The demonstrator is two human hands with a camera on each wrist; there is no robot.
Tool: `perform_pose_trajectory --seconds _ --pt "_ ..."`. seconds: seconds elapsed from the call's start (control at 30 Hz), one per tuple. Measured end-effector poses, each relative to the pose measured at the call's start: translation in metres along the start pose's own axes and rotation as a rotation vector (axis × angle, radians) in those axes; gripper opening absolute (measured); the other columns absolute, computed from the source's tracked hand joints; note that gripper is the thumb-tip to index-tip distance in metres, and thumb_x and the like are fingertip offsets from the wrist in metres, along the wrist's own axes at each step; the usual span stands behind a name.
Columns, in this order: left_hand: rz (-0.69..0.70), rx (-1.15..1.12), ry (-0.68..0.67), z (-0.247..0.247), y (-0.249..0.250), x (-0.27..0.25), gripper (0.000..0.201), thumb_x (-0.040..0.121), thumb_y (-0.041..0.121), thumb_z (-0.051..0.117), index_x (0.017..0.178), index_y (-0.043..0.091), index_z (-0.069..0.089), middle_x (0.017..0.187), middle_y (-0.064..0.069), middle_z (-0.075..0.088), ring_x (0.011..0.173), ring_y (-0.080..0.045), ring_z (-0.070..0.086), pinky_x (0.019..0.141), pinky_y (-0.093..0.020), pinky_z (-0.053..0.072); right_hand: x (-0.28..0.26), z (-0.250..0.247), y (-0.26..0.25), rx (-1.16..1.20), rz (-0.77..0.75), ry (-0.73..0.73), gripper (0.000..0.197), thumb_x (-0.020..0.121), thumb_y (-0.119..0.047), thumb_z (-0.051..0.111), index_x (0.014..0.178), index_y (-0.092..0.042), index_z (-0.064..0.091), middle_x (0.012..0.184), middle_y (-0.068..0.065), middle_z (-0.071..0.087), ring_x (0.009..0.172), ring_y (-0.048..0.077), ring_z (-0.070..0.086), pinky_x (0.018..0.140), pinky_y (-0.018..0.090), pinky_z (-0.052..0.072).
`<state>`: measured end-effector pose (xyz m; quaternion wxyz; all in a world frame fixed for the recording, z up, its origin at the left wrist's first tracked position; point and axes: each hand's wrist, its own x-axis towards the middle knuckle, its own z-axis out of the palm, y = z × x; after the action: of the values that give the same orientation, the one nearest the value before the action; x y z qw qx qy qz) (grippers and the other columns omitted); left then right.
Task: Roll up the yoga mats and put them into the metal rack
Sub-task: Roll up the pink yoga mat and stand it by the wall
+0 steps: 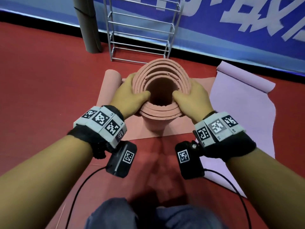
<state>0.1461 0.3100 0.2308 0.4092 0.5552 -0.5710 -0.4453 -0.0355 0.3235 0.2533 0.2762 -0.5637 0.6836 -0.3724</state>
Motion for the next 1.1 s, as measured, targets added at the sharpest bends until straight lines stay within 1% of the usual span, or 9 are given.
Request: perform_pose_trajectory --seconds 0.1,0.33,0.5,0.57,0.63,0.77,0.9,1.03,1.1 --pt "0.026 0.021 -0.024 -0.005 -0.001 0.03 0.051 0.084 0.004 0.064 0.13 0.016 0.046 0.104 0.002 0.065 0.085 -0.007 0.063 0.074 -0.017 0.051 0.024 0.014 0.0 0.028 0.011 0.021 0.048 0.083 -0.014 0.059 0.131 -0.015 0.057 0.103 -0.002 0.069 0.086 0.01 0.06 0.071 0.015 0.042" --pt "-0.009 -0.018 -0.086 -0.023 0.029 0.067 0.062 0.079 0.002 0.072 0.124 0.03 0.041 0.103 0.016 0.063 0.086 0.011 0.061 0.079 -0.007 0.046 0.051 0.013 -0.034 0.093 0.038 0.048 0.06 0.086 -0.003 0.06 0.143 -0.012 0.046 0.126 0.003 0.062 0.108 0.005 0.054 0.084 -0.008 0.03" --pt "-0.139 -0.03 -0.12 -0.051 0.056 0.087 0.089 0.065 0.023 0.079 0.141 0.021 0.034 0.112 0.005 0.064 0.101 -0.007 0.064 0.096 -0.028 0.05 0.062 0.016 -0.071 0.12 0.011 0.128 0.058 0.082 0.005 0.059 0.139 -0.004 0.049 0.127 0.012 0.063 0.118 0.021 0.059 0.101 0.013 0.04" --pt "-0.183 -0.017 -0.143 -0.064 0.059 0.101 0.091 0.064 0.024 0.078 0.142 0.022 0.032 0.111 0.003 0.065 0.101 -0.013 0.064 0.097 -0.034 0.05 0.069 0.027 -0.082 0.107 0.003 0.178 0.056 0.082 0.006 0.06 0.137 -0.002 0.051 0.124 0.013 0.064 0.115 0.022 0.061 0.098 0.008 0.04" --pt "-0.19 0.008 -0.169 -0.079 0.054 0.115 0.088 0.062 0.03 0.073 0.14 0.024 0.034 0.109 0.003 0.065 0.101 -0.016 0.065 0.095 -0.033 0.051 0.076 0.043 -0.093 0.118 0.006 0.225 0.053 0.082 0.008 0.059 0.134 0.001 0.053 0.115 0.008 0.067 0.107 0.014 0.063 0.091 0.0 0.039" --pt "-0.148 0.047 -0.195 -0.11 0.026 0.14 0.075 0.068 0.032 0.07 0.135 0.03 0.037 0.111 0.001 0.066 0.102 -0.021 0.065 0.096 -0.039 0.051 0.088 0.088 -0.107 0.185 0.068 0.254 0.053 0.081 0.014 0.053 0.132 0.001 0.054 0.089 -0.025 0.056 0.08 -0.026 0.053 0.079 -0.005 0.036" --pt "-0.027 0.061 -0.154 -0.129 -0.009 0.172 0.062 0.075 0.022 0.07 0.129 0.026 0.04 0.107 0.004 0.065 0.099 -0.019 0.064 0.087 -0.027 0.049 0.11 0.134 -0.104 0.148 -0.003 0.305 0.053 0.081 0.002 0.054 0.133 -0.001 0.053 0.108 -0.004 0.063 0.101 0.003 0.061 0.092 0.004 0.041" --pt "0.051 0.053 -0.104 -0.127 -0.061 0.204 0.053 0.079 0.009 0.068 0.117 0.029 0.037 0.098 0.012 0.061 0.091 -0.012 0.063 0.082 -0.022 0.047 0.137 0.175 -0.072 0.082 -0.089 0.265 0.061 0.077 -0.01 0.05 0.138 -0.003 0.048 0.134 0.014 0.057 0.126 0.025 0.054 0.11 0.035 0.04" --pt "0.085 0.067 -0.085 -0.122 -0.094 0.221 0.051 0.082 0.005 0.067 0.115 0.028 0.036 0.097 0.015 0.06 0.085 -0.005 0.061 0.077 -0.013 0.044 0.151 0.195 -0.046 0.066 -0.121 0.247 0.061 0.079 -0.004 0.053 0.14 -0.004 0.046 0.14 0.013 0.053 0.131 0.022 0.048 0.113 0.024 0.034"
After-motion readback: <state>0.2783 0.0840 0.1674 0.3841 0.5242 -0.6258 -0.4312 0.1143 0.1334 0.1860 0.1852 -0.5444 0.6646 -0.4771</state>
